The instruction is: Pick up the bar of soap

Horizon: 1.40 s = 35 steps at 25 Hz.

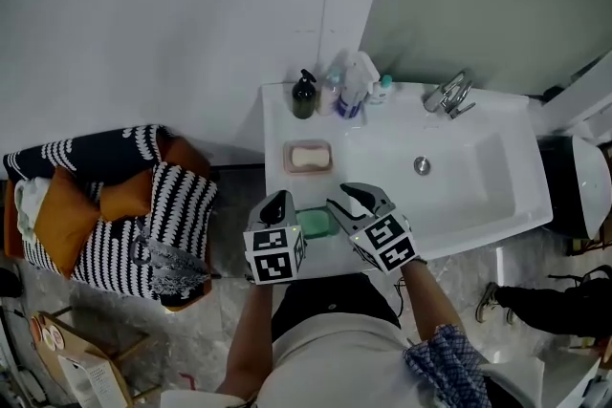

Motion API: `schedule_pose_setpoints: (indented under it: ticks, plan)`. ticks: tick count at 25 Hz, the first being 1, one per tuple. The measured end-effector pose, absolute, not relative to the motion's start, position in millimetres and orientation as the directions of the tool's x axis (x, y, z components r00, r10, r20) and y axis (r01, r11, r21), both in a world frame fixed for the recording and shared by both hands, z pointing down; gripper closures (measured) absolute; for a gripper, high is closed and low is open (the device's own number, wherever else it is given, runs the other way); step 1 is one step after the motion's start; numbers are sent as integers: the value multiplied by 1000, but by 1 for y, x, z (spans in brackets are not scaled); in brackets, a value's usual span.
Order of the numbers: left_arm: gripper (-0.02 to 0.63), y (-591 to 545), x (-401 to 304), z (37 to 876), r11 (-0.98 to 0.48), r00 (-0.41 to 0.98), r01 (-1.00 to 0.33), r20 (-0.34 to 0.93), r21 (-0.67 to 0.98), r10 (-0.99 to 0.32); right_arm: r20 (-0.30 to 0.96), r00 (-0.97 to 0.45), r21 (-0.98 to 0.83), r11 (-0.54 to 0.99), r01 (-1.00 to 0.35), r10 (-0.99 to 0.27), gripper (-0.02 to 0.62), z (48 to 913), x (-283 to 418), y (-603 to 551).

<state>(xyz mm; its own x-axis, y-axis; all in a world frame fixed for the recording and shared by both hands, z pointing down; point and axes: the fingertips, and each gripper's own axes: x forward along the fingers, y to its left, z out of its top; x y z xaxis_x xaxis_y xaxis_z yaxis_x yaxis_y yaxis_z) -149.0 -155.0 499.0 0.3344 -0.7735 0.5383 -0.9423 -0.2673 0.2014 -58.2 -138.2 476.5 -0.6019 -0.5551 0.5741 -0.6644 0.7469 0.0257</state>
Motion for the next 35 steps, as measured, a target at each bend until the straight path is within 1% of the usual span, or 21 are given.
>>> schedule_pose_setpoints:
  ticks: [3, 8, 15, 18, 23, 27, 35]
  plan:
    - [598, -163, -155, 498, -269, 333, -943, 539, 197, -774, 574, -609, 63, 771, -634, -547, 446, 475, -67, -155]
    - [598, -171, -164, 502, -256, 311, -950, 547, 176, -777, 597, -585, 99, 774, -625, -548, 445, 484, -68, -182]
    - [598, -178, -163, 502, -267, 309, -951, 556, 157, -772, 645, -624, 78, 850, -520, -441, 445, 495, -87, -196]
    - [598, -180, -167, 504, -241, 301, -954, 568, 179, -766, 674, -617, 119, 884, -452, -406, 445, 502, -95, -202]
    - [598, -183, -165, 506, -231, 291, -957, 581, 177, -760, 726, -627, 79, 941, -330, -281, 416, 515, -108, -199]
    - [598, -187, -159, 500, -236, 310, -951, 561, 201, -767, 743, -615, 103, 954, -282, -262, 396, 523, -112, -208]
    - [598, -189, -165, 510, -196, 286, -957, 587, 213, -757, 779, -591, 89, 970, -225, -209, 380, 536, -119, -227]
